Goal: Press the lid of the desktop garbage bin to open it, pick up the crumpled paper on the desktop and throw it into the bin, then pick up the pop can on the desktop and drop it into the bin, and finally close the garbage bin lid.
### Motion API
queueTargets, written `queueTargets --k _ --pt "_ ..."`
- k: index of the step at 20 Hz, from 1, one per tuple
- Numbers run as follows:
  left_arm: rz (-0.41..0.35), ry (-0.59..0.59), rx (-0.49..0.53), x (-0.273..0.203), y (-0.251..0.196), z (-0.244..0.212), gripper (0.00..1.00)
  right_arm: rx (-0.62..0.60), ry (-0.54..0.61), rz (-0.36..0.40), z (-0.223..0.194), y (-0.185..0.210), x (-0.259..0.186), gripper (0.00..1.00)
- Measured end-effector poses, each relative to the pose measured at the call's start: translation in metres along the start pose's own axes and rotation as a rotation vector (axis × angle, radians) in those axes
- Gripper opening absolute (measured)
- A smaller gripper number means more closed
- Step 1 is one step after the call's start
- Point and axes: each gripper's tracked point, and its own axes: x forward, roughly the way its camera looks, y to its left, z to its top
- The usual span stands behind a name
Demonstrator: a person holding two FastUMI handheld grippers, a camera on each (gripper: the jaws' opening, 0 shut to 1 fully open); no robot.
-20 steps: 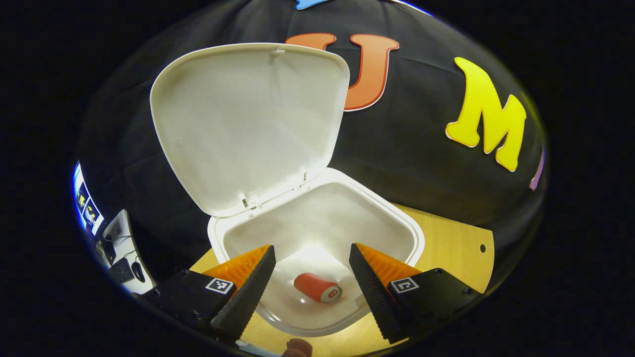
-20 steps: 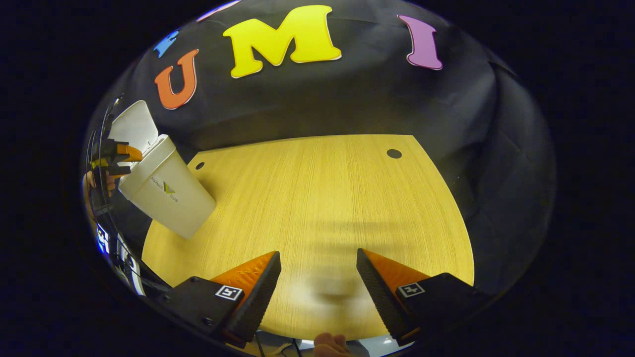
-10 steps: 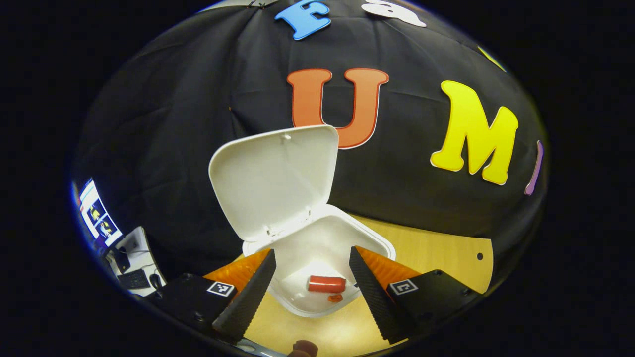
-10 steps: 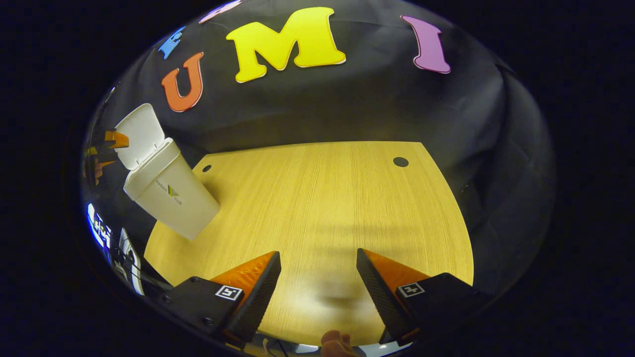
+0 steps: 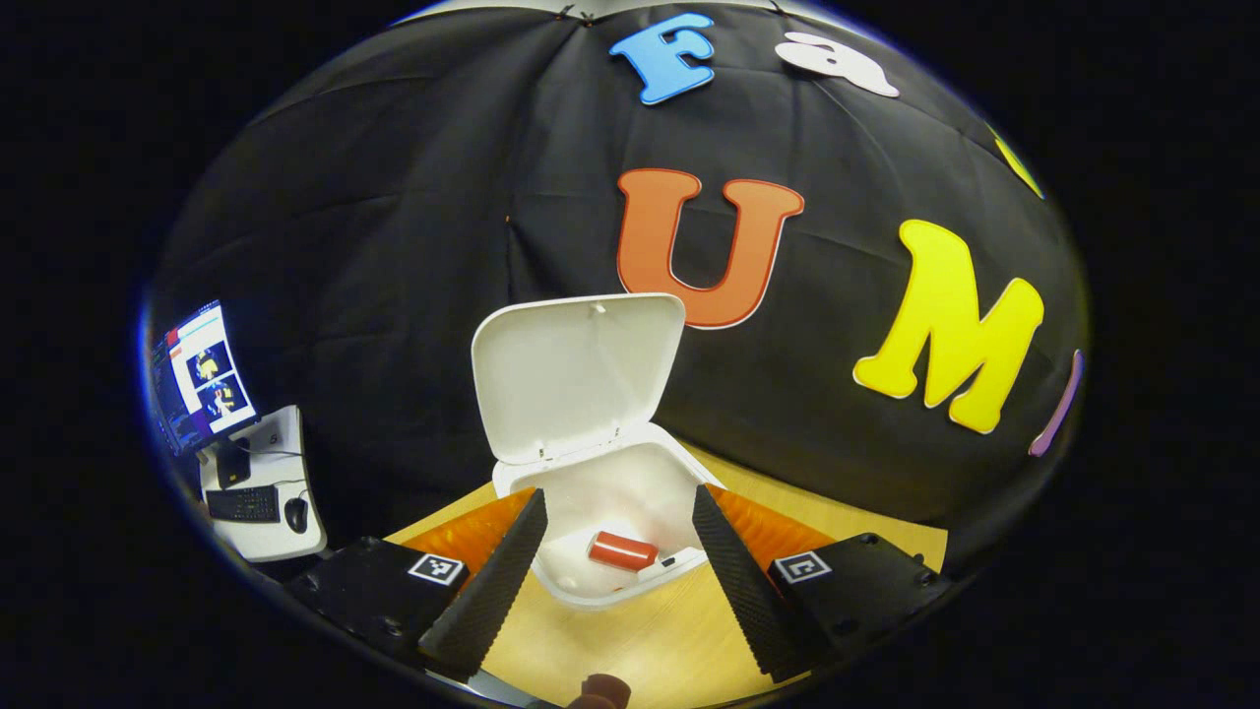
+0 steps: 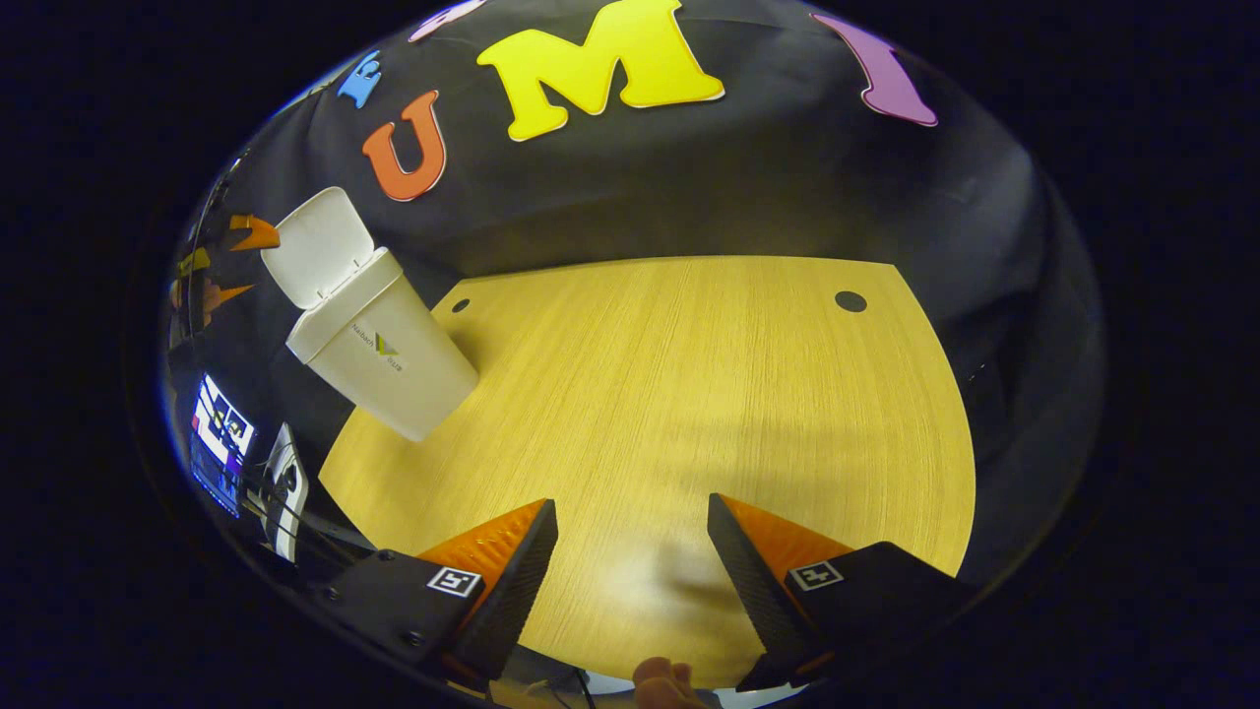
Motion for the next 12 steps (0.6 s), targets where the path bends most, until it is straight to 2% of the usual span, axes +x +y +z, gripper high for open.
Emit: queueTargets --k 5,6,7,12 --pt "0.027 -0.058 -0.061 0.005 0.010 0.061 0.98 -0.006 -0.029 0.009 0.008 0.000 -0.002 0.94" --pt "0.034 -0.071 -0.067 0.011 0.014 0.079 0.98 -0.004 -0.035 0.004 0.009 -0.001 0.000 0.97" --pt "0.039 -0.089 -0.075 0.017 0.014 0.097 0.98 0.002 -0.034 -0.002 0.009 -0.001 0.001 0.94" --pt "0.106 -0.097 -0.082 0.059 0.028 0.155 0.97 0.049 -0.024 -0.024 0.002 0.005 0.006 0.97"
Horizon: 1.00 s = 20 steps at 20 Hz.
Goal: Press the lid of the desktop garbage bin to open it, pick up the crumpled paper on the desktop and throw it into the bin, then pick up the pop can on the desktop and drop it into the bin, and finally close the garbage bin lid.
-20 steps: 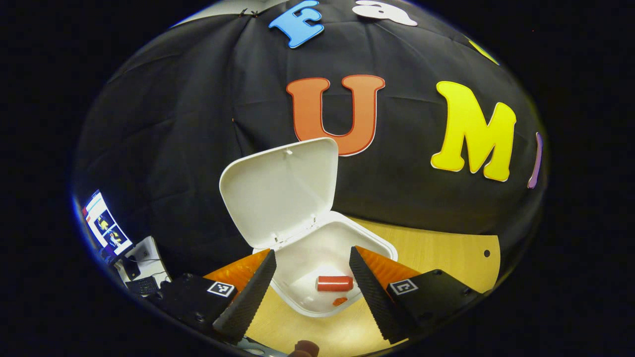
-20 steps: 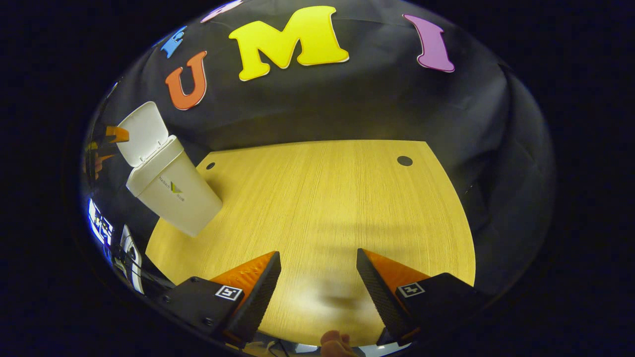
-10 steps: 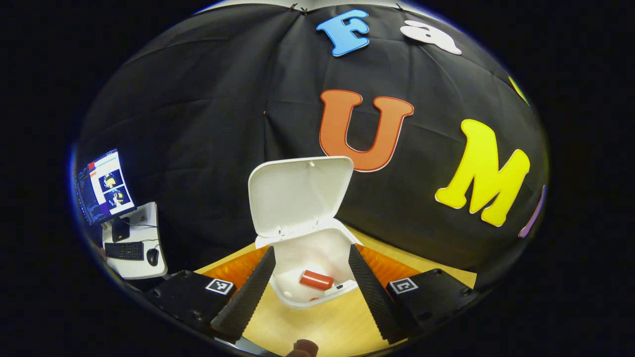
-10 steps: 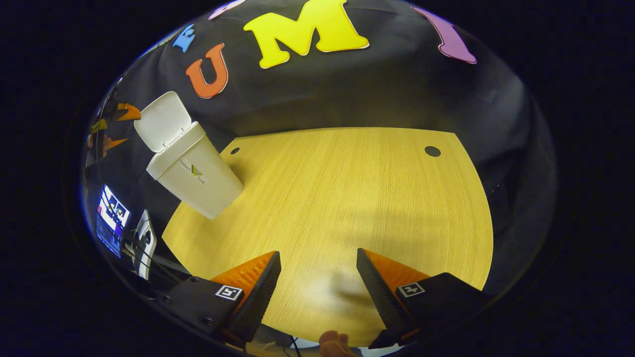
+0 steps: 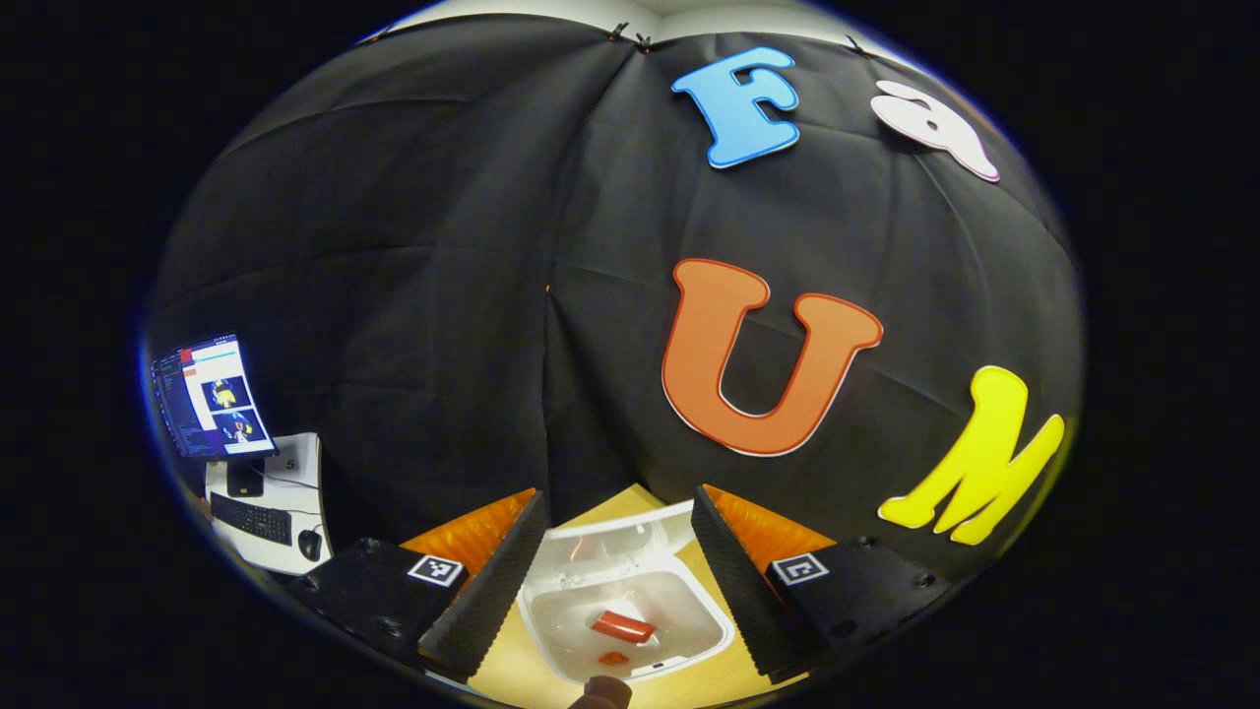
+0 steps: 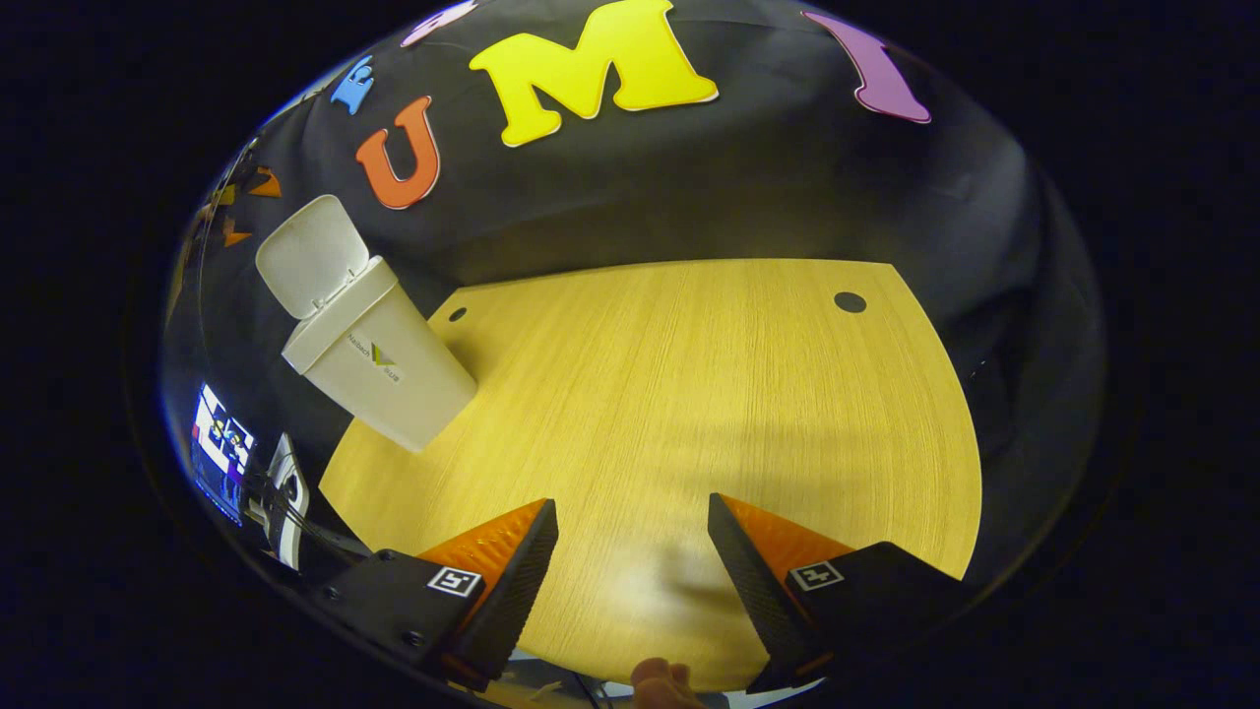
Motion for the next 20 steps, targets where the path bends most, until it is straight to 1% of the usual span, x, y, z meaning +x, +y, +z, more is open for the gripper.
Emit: queueTargets --k 1,2,3,4,7,8,9,10,11,12,14,15,16,17,19,20 --pt "0.015 0.008 0.013 0.011 0.003 0.003 0.98 0.007 -0.002 0.004 -0.002 0.005 -0.001 0.94" --pt "0.023 0.009 0.019 0.023 0.002 0.006 0.97 0.000 0.002 0.000 -0.004 0.007 0.000 0.94" --pt "0.033 0.014 0.026 0.033 0.003 0.005 0.97 -0.013 0.009 -0.010 -0.008 0.007 0.000 0.97" --pt "0.042 0.030 0.027 0.041 0.005 0.001 0.97 -0.020 0.011 -0.020 -0.010 0.007 0.000 0.93" --pt "0.033 0.087 -0.016 0.058 -0.001 -0.020 0.97 -0.009 0.018 -0.029 -0.015 0.010 -0.001 0.94" --pt "0.031 0.103 -0.026 0.063 -0.004 -0.026 1.00 -0.011 0.022 -0.034 -0.016 0.009 -0.001 0.94" --pt "0.026 0.112 -0.023 0.064 -0.007 -0.029 0.97 -0.015 0.024 -0.038 -0.018 0.008 -0.002 0.94" --pt "0.017 0.115 -0.022 0.065 -0.012 -0.031 0.97 -0.018 0.024 -0.041 -0.018 0.008 -0.002 0.94" --pt "0.010 0.115 -0.023 0.066 -0.016 -0.032 0.97 -0.018 0.024 -0.043 -0.018 0.007 -0.002 0.97" --pt "0.005 0.115 -0.027 0.065 -0.020 -0.033 0.97 -0.016 0.025 -0.046 -0.018 0.005 -0.002 0.94" --pt "-0.004 0.114 -0.029 0.064 -0.023 -0.036 0.97 -0.011 0.028 -0.043 -0.018 0.006 0.000 0.94" --pt "-0.007 0.117 -0.031 0.064 -0.024 -0.038 0.97 -0.012 0.032 -0.044 -0.020 0.005 0.001 0.97" --pt "0.001 0.120 -0.032 0.065 -0.022 -0.038 0.97 -0.013 0.034 -0.040 -0.021 0.006 0.001 0.94" --pt "0.013 0.120 -0.036 0.067 -0.018 -0.040 0.97 -0.016 0.038 -0.037 -0.022 0.006 0.002 0.94" --pt "0.012 0.138 -0.051 0.073 -0.018 -0.045 0.97 -0.021 0.046 -0.036 -0.025 0.005 0.003 0.94" --pt "0.015 0.149 -0.058 0.076 -0.016 -0.047 0.97 -0.020 0.051 -0.035 -0.026 0.004 0.004 0.97"
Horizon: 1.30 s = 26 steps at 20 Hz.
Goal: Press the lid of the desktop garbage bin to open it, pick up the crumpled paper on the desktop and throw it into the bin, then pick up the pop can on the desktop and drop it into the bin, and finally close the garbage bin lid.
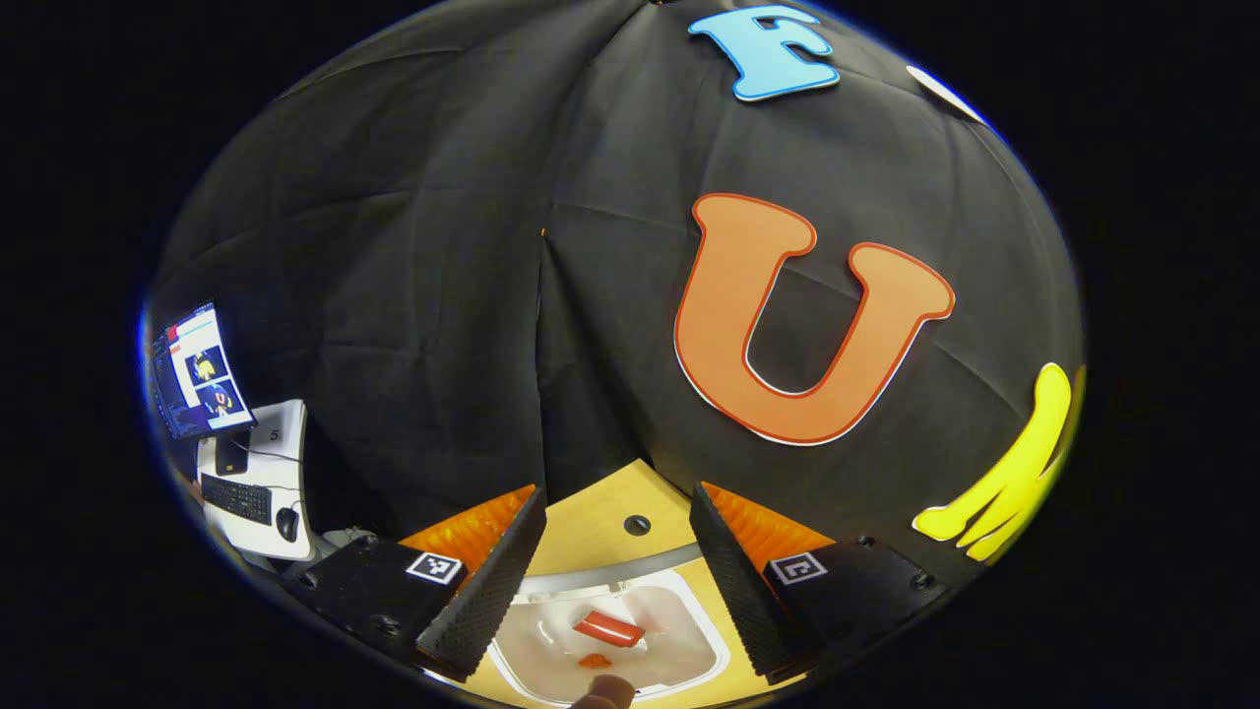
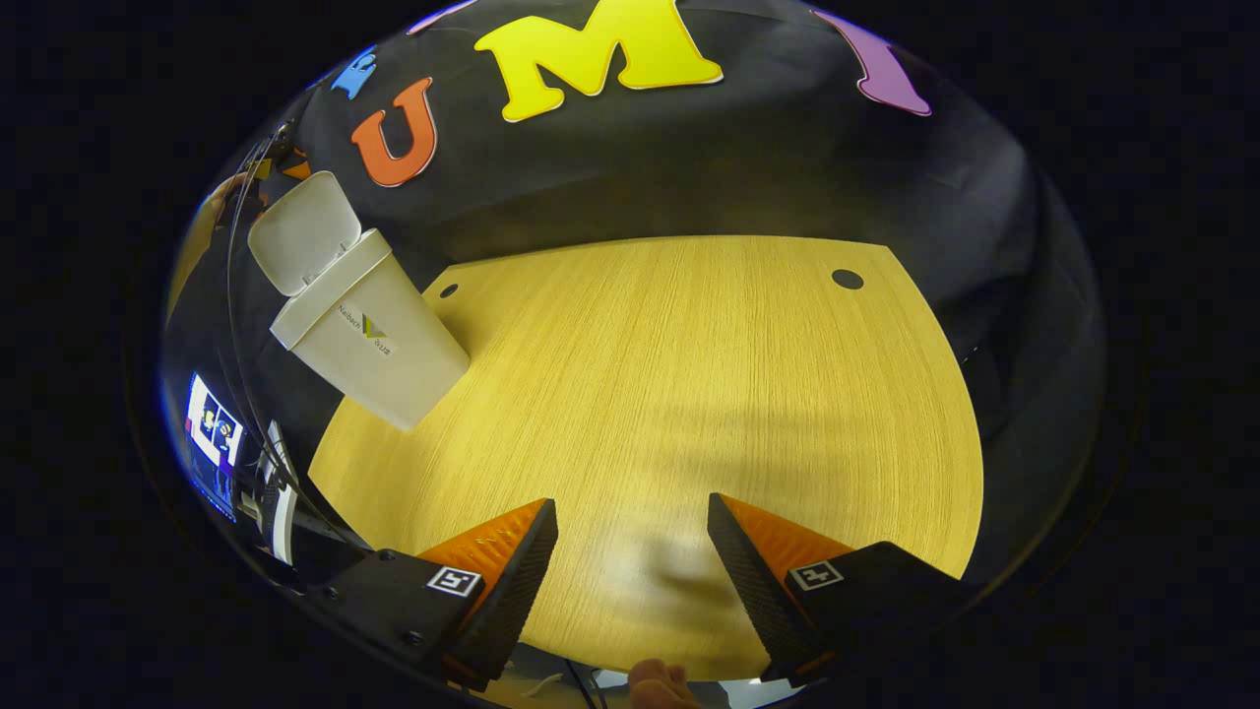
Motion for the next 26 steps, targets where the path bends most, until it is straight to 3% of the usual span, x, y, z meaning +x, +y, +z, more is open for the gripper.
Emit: queueTargets --k 5,8,11,17,26 --pt "-0.014 0.077 -0.058 0.002 -0.002 -0.033 0.98 -0.002 0.011 0.009 0.003 -0.004 0.005 0.94" --pt "-0.024 0.058 -0.046 -0.011 -0.008 -0.053 0.98 -0.023 0.010 0.022 0.009 0.001 0.010 0.97" --pt "-0.035 0.071 -0.043 -0.026 -0.019 -0.091 0.98 -0.068 0.003 0.035 0.011 0.008 0.012 0.94" --pt "-0.033 0.061 0.019 -0.032 -0.026 -0.141 0.98 -0.142 -0.041 0.066 0.005 0.015 0.007 0.97" --pt "-0.044 -0.019 0.122 -0.039 -0.032 -0.174 0.98 -0.054 -0.016 0.063 -0.016 -0.005 0.007 0.94"
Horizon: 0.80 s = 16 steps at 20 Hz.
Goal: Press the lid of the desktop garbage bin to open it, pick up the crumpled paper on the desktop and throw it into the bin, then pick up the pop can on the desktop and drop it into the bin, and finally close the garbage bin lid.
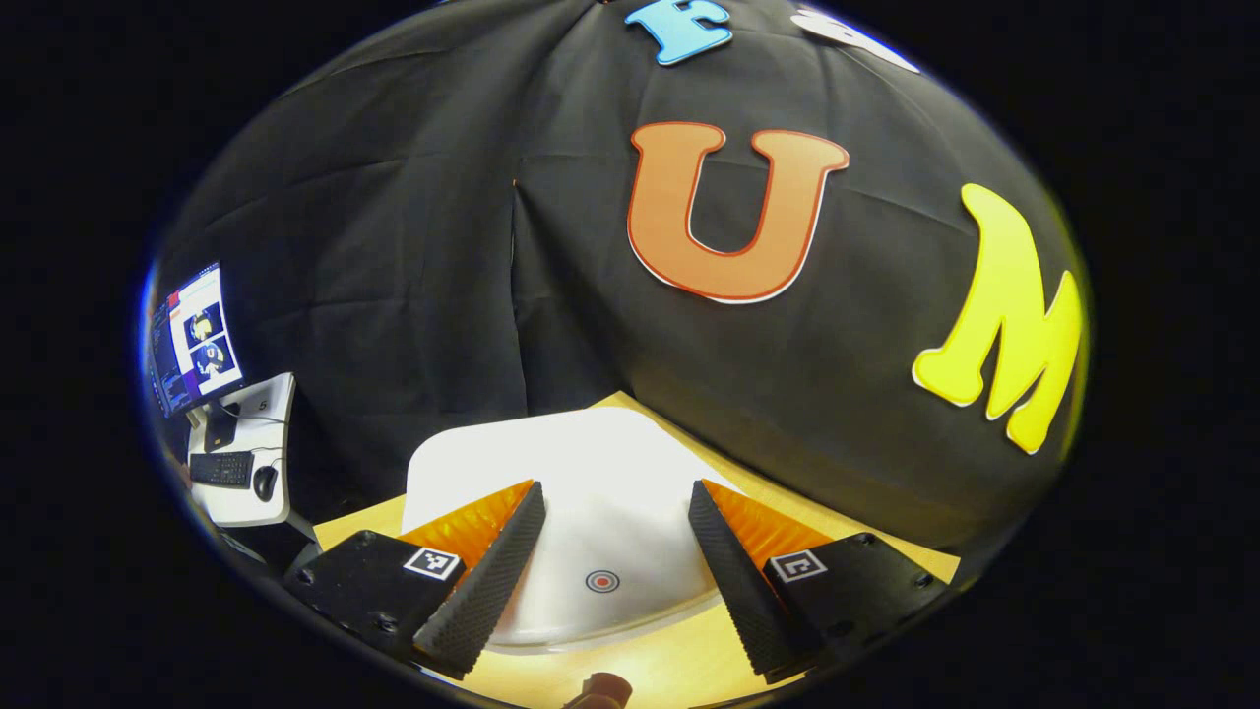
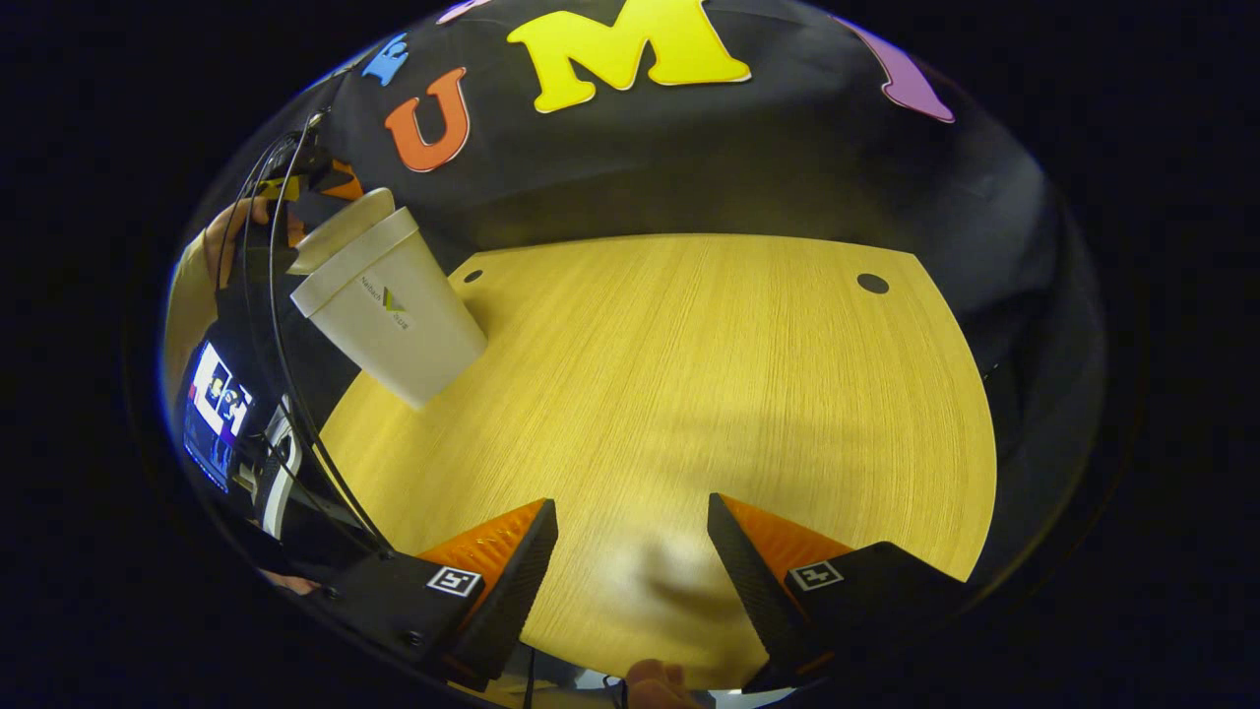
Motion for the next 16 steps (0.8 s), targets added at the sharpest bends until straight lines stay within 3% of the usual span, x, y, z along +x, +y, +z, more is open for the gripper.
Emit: queueTargets --k 3,4,10,11,15,16 --pt "0.029 -0.009 0.081 -0.001 0.004 -0.011 0.98 0.015 0.007 0.007 -0.008 -0.002 0.001 0.94" --pt "0.035 -0.006 0.074 -0.001 0.002 -0.018 0.98 0.018 0.015 0.007 -0.012 -0.003 0.002 0.97" --pt "0.070 -0.001 0.096 -0.002 0.006 -0.030 0.98 0.017 0.038 0.000 -0.025 -0.011 0.004 0.97" --pt "0.076 0.011 0.089 -0.001 0.006 -0.033 0.99 0.020 0.040 0.005 -0.026 -0.011 0.003 0.94" --pt "0.085 0.027 0.049 -0.001 0.003 -0.039 0.99 0.029 0.038 0.019 -0.028 -0.008 0.002 0.97" --pt "0.089 0.011 0.059 -0.001 0.003 -0.035 0.99 0.029 0.038 0.016 -0.029 -0.009 0.002 0.94"
